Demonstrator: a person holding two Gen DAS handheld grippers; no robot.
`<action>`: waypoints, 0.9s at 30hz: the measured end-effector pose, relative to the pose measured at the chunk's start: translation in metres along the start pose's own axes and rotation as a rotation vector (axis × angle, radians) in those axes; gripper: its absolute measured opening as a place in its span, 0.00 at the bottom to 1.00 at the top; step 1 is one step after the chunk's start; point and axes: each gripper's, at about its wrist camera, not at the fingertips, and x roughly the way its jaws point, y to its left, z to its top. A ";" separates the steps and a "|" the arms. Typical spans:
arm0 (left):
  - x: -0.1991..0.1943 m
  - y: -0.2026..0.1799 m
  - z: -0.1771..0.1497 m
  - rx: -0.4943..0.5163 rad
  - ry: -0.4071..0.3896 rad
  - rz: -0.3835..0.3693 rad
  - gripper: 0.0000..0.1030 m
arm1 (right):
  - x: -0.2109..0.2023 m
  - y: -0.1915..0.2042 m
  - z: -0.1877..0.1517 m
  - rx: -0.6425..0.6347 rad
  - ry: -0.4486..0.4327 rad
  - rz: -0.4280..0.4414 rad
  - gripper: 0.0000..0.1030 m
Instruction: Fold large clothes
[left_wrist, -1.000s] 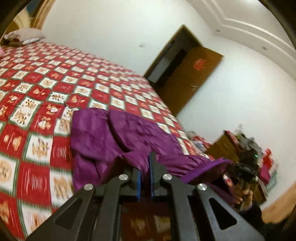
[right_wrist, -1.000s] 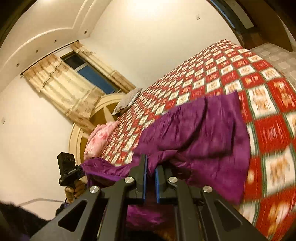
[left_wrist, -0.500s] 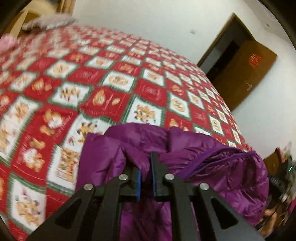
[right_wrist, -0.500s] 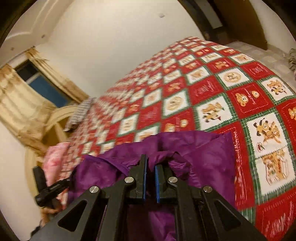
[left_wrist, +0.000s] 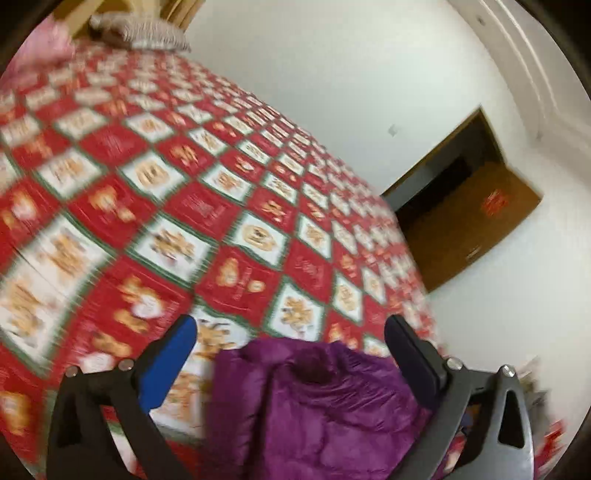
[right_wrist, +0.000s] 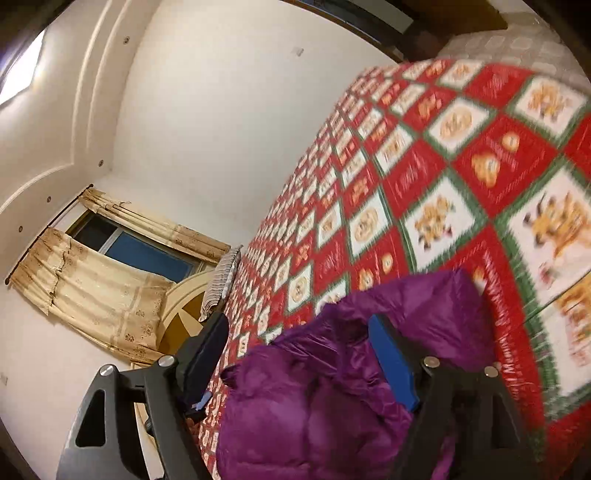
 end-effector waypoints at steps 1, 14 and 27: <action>-0.003 -0.011 -0.004 0.070 0.004 0.029 0.99 | -0.007 0.017 -0.003 -0.080 0.004 -0.096 0.76; 0.063 -0.115 -0.097 0.434 0.032 0.191 0.99 | 0.118 0.112 -0.106 -0.657 0.193 -0.400 0.37; 0.110 -0.075 -0.103 0.297 0.025 0.282 1.00 | 0.177 0.079 -0.126 -0.710 0.207 -0.451 0.36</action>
